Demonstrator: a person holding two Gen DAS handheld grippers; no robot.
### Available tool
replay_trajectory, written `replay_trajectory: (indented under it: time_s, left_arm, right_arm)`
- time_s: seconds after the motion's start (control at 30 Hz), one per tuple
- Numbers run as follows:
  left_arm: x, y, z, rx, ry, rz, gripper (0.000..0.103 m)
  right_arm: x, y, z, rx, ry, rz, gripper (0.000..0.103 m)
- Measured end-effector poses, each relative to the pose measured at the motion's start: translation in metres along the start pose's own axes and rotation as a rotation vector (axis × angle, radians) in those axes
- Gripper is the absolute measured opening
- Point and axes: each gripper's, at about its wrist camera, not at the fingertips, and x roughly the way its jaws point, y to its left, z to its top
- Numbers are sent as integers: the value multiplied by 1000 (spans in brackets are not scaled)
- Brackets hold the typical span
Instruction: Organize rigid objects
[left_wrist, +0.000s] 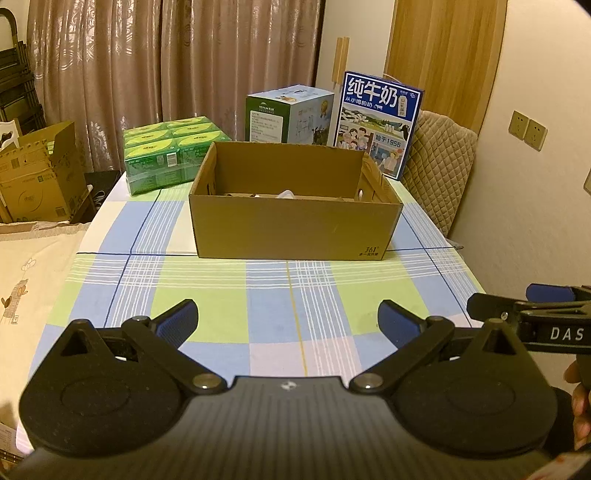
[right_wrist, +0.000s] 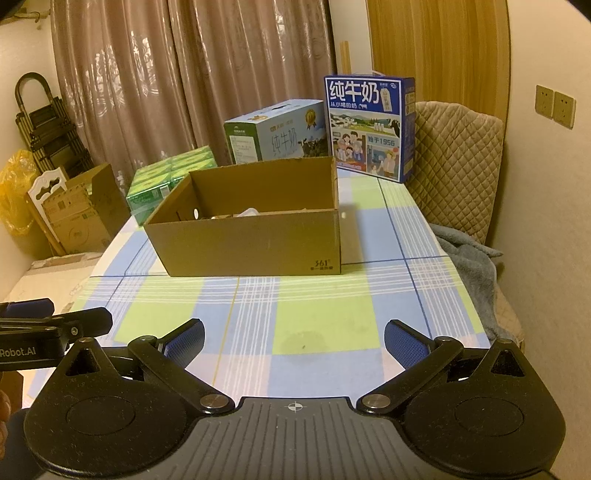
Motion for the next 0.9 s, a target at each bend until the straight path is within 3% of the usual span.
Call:
replay_trajectory:
  time_s: [0.9]
  left_arm:
    - [5, -1, 5, 10, 8, -24, 102]
  right_arm:
    - [0, -1, 0, 1, -2, -3, 101]
